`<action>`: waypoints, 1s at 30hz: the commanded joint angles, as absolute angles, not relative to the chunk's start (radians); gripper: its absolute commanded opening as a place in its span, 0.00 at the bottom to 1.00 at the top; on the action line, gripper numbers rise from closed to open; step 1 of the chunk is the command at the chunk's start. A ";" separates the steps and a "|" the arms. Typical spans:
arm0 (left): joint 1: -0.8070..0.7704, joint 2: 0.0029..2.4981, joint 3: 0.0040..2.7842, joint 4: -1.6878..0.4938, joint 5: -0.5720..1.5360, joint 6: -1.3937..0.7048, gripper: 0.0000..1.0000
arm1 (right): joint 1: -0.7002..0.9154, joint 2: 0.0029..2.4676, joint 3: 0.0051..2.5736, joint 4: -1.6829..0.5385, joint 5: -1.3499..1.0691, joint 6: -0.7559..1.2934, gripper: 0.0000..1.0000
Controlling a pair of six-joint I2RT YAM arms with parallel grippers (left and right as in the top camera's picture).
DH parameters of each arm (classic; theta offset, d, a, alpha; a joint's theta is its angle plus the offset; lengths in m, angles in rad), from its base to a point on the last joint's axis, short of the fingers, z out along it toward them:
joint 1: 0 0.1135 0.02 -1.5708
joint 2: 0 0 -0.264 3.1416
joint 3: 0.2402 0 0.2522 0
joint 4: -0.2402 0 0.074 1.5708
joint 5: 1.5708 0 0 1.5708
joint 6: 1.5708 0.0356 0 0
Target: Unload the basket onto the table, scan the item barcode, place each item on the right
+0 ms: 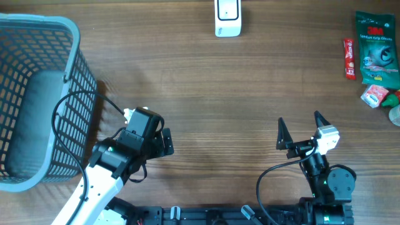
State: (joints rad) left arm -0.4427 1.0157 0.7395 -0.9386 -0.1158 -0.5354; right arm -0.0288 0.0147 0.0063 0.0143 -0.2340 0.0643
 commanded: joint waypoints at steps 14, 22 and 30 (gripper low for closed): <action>-0.447 1.016 0.743 -0.937 -0.135 -0.523 1.00 | -0.023 0.005 0.005 0.017 -0.217 0.081 1.00; -0.447 0.923 0.736 -0.830 -0.257 -0.523 1.00 | -0.023 0.005 0.005 0.017 -0.217 0.081 1.00; -0.350 0.673 0.736 -0.818 -0.325 -0.500 1.00 | -0.023 0.005 0.005 0.017 -0.217 0.081 1.00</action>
